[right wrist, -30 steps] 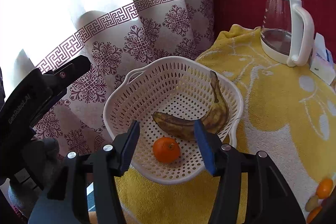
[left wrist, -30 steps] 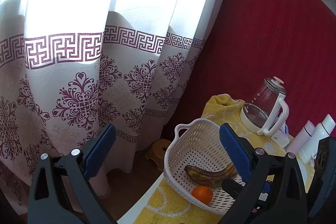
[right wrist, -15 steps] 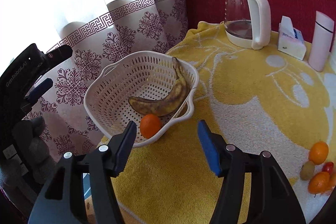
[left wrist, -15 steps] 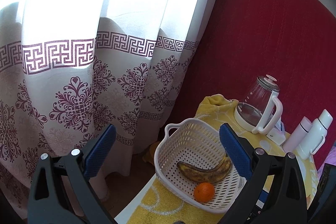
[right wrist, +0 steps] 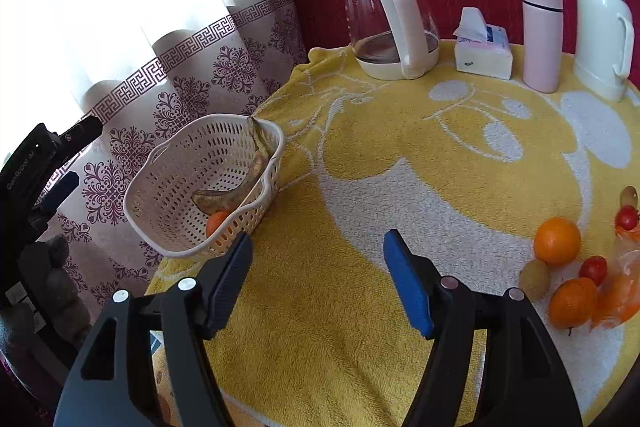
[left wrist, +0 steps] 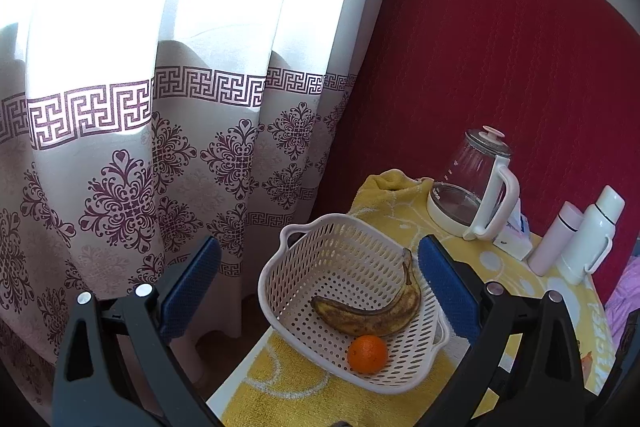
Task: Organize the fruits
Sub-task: 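Move the right tool to the plastic bag of oranges and grasp it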
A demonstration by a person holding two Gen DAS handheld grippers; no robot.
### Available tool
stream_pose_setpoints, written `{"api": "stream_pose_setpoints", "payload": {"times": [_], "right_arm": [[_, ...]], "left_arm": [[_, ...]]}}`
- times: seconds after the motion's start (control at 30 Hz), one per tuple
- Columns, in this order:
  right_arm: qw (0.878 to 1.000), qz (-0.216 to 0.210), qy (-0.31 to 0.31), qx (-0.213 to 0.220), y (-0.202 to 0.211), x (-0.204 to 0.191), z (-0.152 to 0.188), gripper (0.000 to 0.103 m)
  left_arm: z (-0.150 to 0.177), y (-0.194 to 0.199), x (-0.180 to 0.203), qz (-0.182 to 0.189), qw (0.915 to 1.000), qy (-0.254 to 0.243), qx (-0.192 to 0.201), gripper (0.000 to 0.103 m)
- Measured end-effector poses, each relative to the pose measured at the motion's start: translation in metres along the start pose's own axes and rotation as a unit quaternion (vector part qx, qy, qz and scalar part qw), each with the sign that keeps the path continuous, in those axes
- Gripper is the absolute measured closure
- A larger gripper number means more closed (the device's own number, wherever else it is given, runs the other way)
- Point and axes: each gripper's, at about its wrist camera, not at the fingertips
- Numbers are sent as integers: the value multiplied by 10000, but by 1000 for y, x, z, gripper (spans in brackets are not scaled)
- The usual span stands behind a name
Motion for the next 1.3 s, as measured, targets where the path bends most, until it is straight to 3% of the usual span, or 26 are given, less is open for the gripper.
{"api": "stream_pose_setpoints", "payload": {"times": [0.47,0.9,1.3], "right_arm": [[9947,823,-603,162,43,64,35,35],[9729,1842,-1373,269,90,145,77,35],[9684,2022,-1460,-79,74,174,85,34]], "left_arm": [[14,1,12,96,9996,-251,-120,3],[31,1,29,165,9980,-546,-282,3],[41,0,38,225,9963,-738,-379,3]]}}
Point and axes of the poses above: each gripper's, at about its wrist camera, not at the fingertips, and y roughly against the way its jaws point, x to its right, z to its underside, and after that the axes turned 15 degrees about y, right-handed
